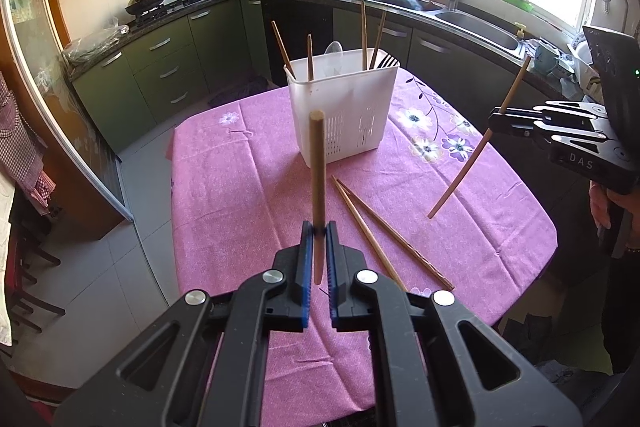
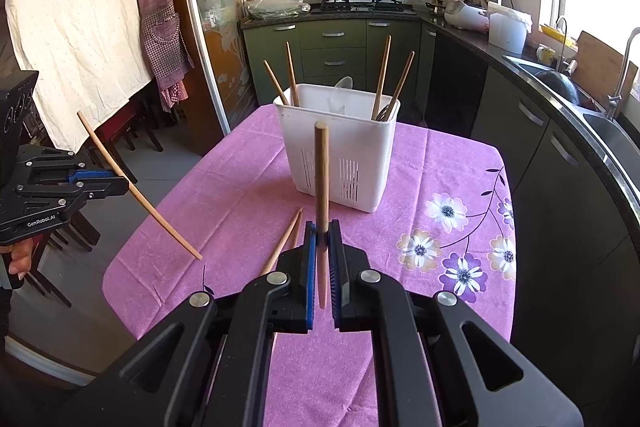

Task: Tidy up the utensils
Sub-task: 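Carry the chopsticks into the white caddy with both tools and release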

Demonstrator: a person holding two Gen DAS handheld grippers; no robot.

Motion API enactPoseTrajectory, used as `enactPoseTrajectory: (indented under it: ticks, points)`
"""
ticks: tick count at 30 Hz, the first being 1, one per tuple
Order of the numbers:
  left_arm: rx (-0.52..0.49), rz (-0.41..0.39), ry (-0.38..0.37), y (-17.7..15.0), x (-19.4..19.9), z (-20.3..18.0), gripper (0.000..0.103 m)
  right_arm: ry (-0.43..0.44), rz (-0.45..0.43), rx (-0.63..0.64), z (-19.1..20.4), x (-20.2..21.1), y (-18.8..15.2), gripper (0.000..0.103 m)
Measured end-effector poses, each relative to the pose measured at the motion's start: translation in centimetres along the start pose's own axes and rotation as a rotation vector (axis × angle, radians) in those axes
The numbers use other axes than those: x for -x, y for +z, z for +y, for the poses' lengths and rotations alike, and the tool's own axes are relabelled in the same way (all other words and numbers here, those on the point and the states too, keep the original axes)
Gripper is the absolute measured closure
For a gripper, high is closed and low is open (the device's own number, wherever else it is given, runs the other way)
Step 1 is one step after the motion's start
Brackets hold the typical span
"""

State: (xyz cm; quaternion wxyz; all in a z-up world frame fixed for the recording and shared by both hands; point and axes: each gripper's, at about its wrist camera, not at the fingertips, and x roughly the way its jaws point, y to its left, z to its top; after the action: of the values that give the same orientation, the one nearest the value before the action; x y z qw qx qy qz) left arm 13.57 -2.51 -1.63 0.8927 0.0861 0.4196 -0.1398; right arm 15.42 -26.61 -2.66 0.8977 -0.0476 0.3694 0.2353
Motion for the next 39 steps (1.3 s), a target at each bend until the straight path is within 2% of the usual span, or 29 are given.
enactPoseTrajectory:
  ticks: [8,16,22,26,31,39]
  points:
    - [-0.040,-0.053,-0.047,4.4,1.8,-1.5,0.097,-0.001,-0.054,0.039,0.6,2.6,5.2,0.096]
    - [-0.069,-0.171,-0.073,11.7,4.1,-2.6,0.097,0.029,-0.141,0.006,-0.5,5.1,12.7,0.096]
    - [-0.073,-0.265,-0.075,17.3,4.9,-3.0,0.097,0.017,-0.204,-0.027,-2.2,5.4,18.0,0.096]
    - [-0.052,-0.301,-0.070,20.0,3.5,-2.5,0.097,0.003,-0.221,-0.052,-3.8,4.0,20.7,0.096]
    - [-0.004,-0.263,-0.051,21.4,-1.5,-1.2,0.097,0.000,-0.174,-0.072,-5.4,-0.6,21.9,0.096]
    - [0.029,-0.151,-0.022,20.2,-7.8,0.6,0.097,0.012,-0.065,-0.063,-5.8,-7.4,19.3,0.096]
